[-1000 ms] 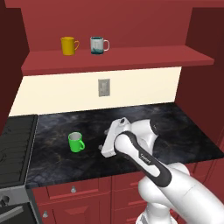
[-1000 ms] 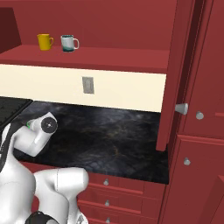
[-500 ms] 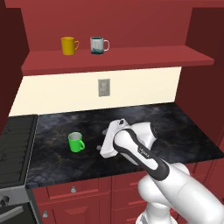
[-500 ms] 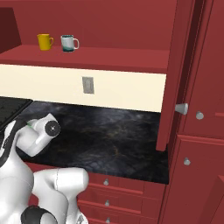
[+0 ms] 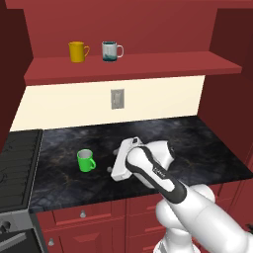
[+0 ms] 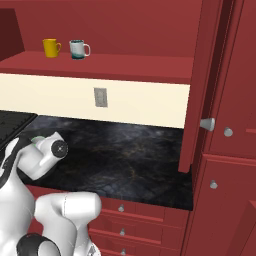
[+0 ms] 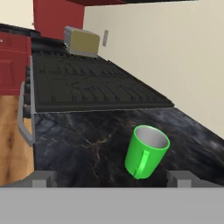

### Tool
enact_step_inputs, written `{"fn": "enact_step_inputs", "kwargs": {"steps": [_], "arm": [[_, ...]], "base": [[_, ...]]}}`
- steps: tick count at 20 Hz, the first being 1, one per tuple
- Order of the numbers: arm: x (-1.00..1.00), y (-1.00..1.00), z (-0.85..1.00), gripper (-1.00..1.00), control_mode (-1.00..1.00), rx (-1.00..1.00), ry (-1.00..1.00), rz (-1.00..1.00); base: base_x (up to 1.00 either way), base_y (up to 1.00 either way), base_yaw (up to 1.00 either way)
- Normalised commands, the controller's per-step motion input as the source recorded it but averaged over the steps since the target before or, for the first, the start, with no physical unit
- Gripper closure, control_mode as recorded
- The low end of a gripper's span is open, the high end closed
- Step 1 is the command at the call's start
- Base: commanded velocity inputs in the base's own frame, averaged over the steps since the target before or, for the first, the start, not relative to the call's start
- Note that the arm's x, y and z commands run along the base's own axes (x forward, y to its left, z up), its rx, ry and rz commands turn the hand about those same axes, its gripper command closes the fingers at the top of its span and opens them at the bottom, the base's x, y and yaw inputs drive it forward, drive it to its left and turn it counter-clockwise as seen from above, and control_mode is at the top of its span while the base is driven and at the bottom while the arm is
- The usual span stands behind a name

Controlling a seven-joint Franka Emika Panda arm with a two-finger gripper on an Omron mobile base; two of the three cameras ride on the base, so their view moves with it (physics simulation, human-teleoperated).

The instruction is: Pick the mug on the counter and place it in the cabinet with the handle facing the right, like the mugs already inside.

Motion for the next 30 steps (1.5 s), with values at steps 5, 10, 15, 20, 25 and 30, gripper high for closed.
{"fn": "enact_step_inputs", "kwargs": {"steps": [5, 10, 15, 20, 25, 30], "arm": [[0.03, 0.0, -0.4, -1.0, -1.0, 0.04, 0.0, 0.0], [0.14, 0.0, -0.38, -1.0, -1.0, 0.06, 0.01, 0.0], [0.2, 0.0, -0.26, -1.0, -1.0, 0.08, 0.03, 0.0], [0.23, 0.0, -0.03, -1.0, -1.0, 0.08, 0.02, 0.0], [0.12, 0.01, 0.0, -1.0, -1.0, 0.04, 0.0, 0.03], [0.02, 0.12, 0.0, -1.0, -1.0, 0.01, 0.0, 0.04]], "base": [[0.0, 0.0, 0.0], [0.0, 0.0, 0.0], [0.0, 0.0, 0.0], [0.0, 0.0, 0.0], [0.0, 0.0, 0.0], [0.0, 0.0, 0.0]]}}
